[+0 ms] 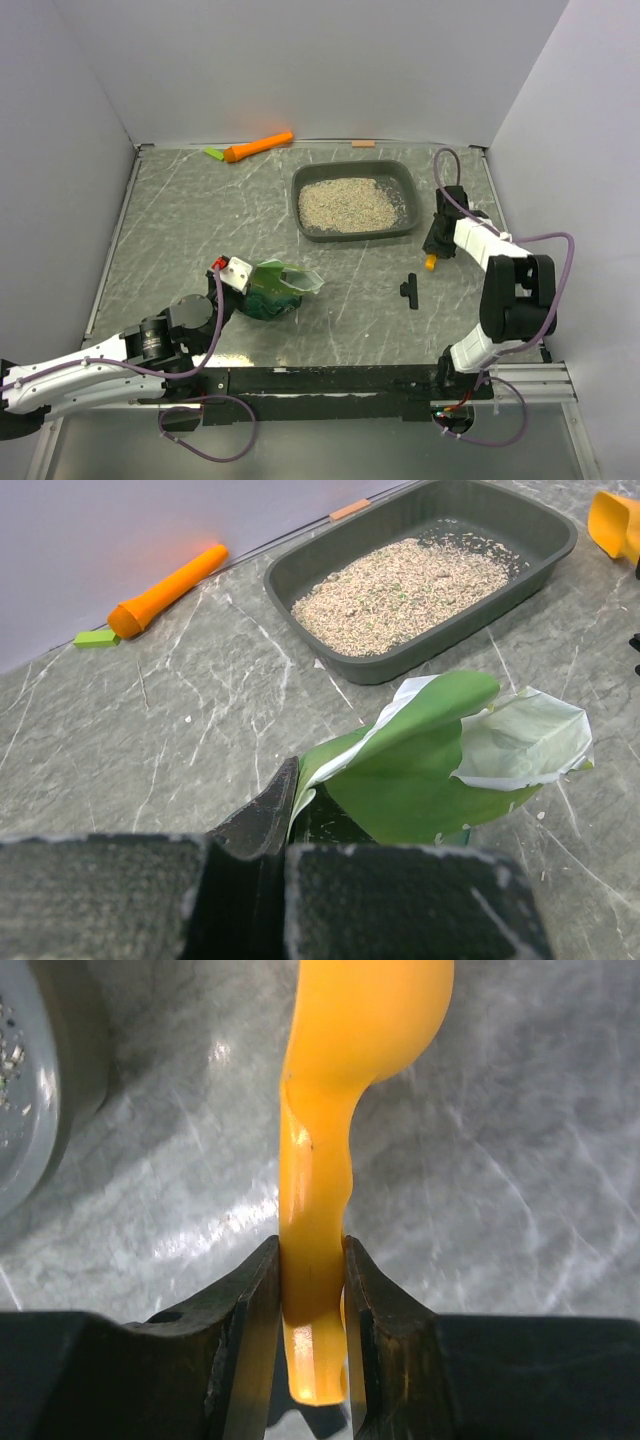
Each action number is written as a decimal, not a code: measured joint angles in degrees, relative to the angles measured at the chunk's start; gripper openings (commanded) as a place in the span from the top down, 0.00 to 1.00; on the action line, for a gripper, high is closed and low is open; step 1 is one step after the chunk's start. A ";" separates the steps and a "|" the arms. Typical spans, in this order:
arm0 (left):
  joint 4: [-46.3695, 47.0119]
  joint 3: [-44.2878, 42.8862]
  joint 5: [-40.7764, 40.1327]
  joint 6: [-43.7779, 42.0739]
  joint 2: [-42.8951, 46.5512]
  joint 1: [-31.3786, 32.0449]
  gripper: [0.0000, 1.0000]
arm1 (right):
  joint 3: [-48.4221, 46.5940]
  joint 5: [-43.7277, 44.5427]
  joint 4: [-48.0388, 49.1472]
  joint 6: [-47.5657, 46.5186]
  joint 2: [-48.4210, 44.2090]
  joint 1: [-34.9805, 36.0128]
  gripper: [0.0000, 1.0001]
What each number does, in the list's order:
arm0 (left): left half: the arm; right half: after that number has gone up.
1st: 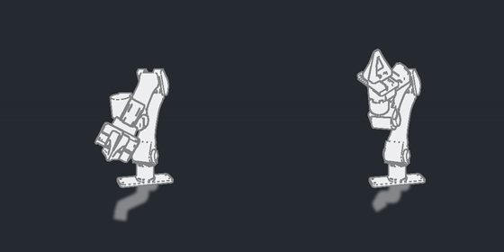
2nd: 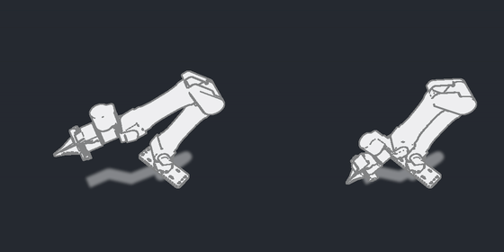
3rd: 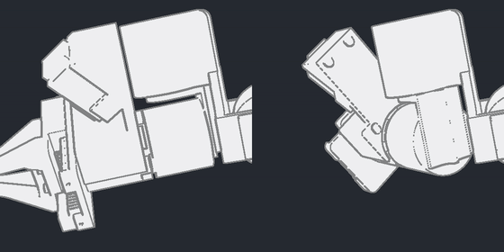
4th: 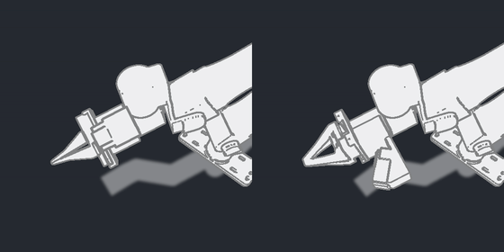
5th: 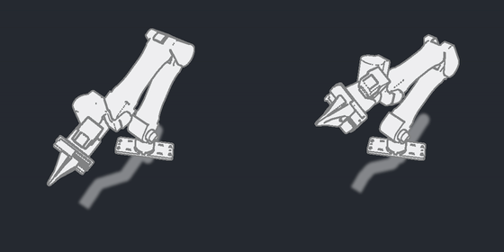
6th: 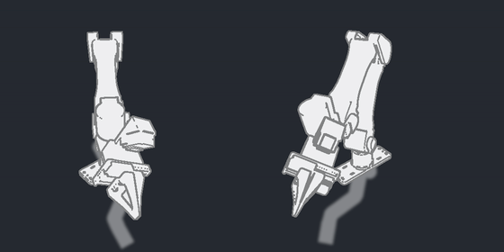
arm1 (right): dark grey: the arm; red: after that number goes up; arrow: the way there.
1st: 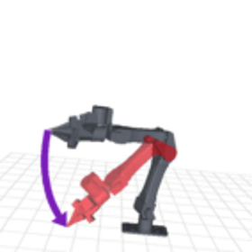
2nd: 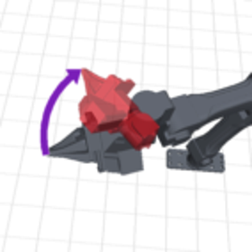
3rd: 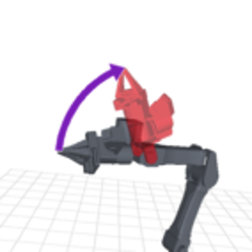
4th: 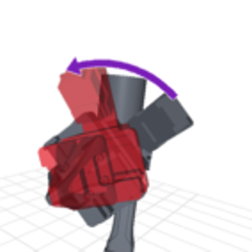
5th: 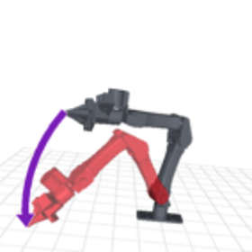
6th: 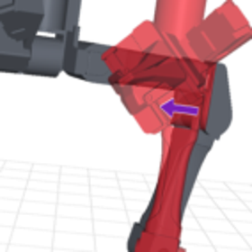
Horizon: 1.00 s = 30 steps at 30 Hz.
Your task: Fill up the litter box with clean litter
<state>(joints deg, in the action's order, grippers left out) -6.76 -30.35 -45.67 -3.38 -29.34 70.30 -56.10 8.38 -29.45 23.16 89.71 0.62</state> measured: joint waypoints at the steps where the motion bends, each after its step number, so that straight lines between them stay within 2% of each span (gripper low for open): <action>1: 0.02 0.00 0.00 0.00 0.00 0.00 0.99 | -0.11 -0.55 0.48 -0.02 0.74 -0.39 0.83; 2: 0.00 0.00 0.00 0.00 0.00 0.00 0.99 | -0.22 -1.20 1.22 0.00 1.75 -1.14 0.70; 5: 0.00 0.00 0.11 -0.02 0.00 0.00 0.99 | -0.79 -1.84 1.79 -0.02 3.48 -2.25 0.52; 9: 0.00 0.00 0.35 -0.02 0.00 0.00 0.99 | -2.49 -1.97 1.90 0.22 4.42 -2.82 0.40; 15: 0.02 0.00 0.39 -0.07 0.07 0.00 0.99 | -2.64 -3.87 2.84 0.46 2.14 -2.82 0.34; 19: -0.11 0.00 0.87 -0.44 0.63 -0.04 0.99 | -2.51 -7.96 2.89 -0.17 -5.97 -0.98 0.31; 23: -0.59 0.00 1.66 -0.66 1.22 -0.11 0.99 | -2.45 -11.32 4.15 -4.39 -16.83 7.30 0.25; 26: -1.31 0.00 2.56 -0.98 2.08 -0.17 0.99 | -2.45 -17.16 5.95 -9.18 -23.58 14.62 0.23; 30: -1.90 0.00 2.97 -1.62 3.93 -0.50 0.99 | -0.68 -25.24 9.14 -13.46 -28.33 17.62 0.20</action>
<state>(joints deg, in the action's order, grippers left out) -8.67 -30.35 -42.70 -4.99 -25.41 69.80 -56.77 -16.86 -20.32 9.69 61.39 18.24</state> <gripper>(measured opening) 0.012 0.775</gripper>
